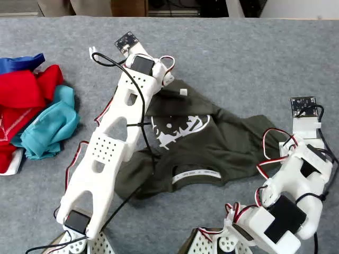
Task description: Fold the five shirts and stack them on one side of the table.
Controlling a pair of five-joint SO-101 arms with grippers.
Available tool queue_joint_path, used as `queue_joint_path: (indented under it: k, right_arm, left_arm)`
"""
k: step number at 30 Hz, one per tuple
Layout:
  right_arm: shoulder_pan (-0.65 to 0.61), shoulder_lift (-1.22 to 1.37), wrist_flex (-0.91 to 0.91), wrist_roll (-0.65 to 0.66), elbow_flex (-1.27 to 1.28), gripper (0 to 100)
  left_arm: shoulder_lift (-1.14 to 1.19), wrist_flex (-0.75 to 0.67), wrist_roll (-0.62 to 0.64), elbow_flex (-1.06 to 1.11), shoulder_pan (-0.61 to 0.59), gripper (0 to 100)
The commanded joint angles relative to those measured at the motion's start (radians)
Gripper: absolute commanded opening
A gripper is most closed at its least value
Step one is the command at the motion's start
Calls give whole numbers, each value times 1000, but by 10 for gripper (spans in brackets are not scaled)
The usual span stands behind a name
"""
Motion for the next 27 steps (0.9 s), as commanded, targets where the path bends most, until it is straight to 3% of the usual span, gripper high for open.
queue_joint_path:
  k: [1, 6, 8, 10, 17, 23, 27]
  right_arm:
    - [-28, -12, -8, -28, -2, 5]
    - [-134, -211, 212, -51, -44, 5]
    - [-142, -364, 313, -57, -108, 5]
    - [-145, -509, 416, -55, -205, 5]
    - [-286, -797, 755, -218, -670, 5]
    - [-288, -776, 827, -315, -1079, 5]
    - [-288, -694, 674, -310, -1233, 5]
  left_arm:
    - [-91, 41, -87, -123, -26, 19]
    - [-145, 164, -146, -247, -89, 19]
    - [-216, 221, -281, -229, -112, 19]
    - [-305, 221, -396, -207, -147, 19]
    - [-704, 221, -520, -124, -262, 19]
    - [-1135, 221, -637, 114, -374, 19]
    - [-1423, 219, -736, 342, -483, 19]
